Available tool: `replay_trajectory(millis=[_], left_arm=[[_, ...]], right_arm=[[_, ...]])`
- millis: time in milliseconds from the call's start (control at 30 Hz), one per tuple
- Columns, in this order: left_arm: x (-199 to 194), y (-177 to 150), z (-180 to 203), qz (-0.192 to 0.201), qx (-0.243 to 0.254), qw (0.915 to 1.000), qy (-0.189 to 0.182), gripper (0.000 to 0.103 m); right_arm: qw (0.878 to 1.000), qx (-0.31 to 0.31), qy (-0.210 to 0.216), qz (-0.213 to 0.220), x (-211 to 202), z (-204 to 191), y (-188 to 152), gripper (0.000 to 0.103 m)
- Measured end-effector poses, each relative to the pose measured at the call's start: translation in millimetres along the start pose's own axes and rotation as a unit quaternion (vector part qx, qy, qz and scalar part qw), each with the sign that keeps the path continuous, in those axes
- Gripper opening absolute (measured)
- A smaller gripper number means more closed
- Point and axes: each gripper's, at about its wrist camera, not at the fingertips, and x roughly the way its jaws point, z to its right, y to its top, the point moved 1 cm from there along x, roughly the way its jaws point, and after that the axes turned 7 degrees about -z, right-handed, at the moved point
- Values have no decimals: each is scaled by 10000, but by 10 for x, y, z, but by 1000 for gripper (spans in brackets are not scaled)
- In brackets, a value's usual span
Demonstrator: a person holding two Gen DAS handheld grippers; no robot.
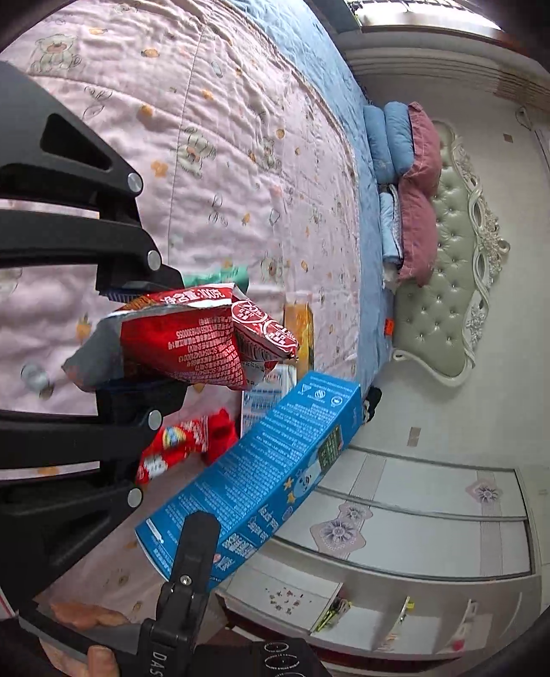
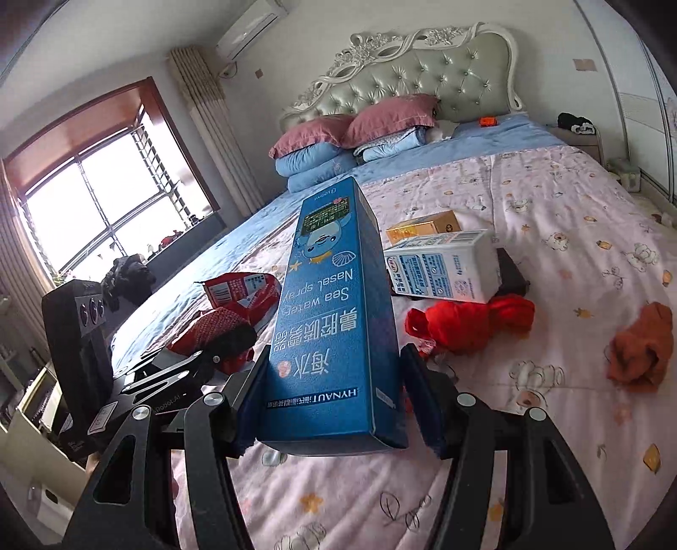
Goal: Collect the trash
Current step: 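Carry both items to the yellow bin and open both tools over it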
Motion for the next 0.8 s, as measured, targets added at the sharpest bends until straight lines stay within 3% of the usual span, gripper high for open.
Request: replay_trajectory(millis=[133,333,467,667,800], left_arm=[[18,-18,392,-233,-65,9966,-794,27],[139,-13,1172,-503,150,9856,-1609,27],[260,-29,1836,-688,458,9771,-1961,27],[511,-114,2898,-1048,981,9588,-2453,27],[703,-220,3574,-1370,1278,9421,-2780,27]], right_arm=[[9997,140,-212,71,-369,230,-172,58],[9954,515,-731,356,-1178,806,-439,58],[9880,818,-1174,577,-1747,1247,-642,58],[9735,1289,-1735,748,-2450,1852,-1020,58],[9622,1550,-2097,788,-2813,2165,-1321,58]])
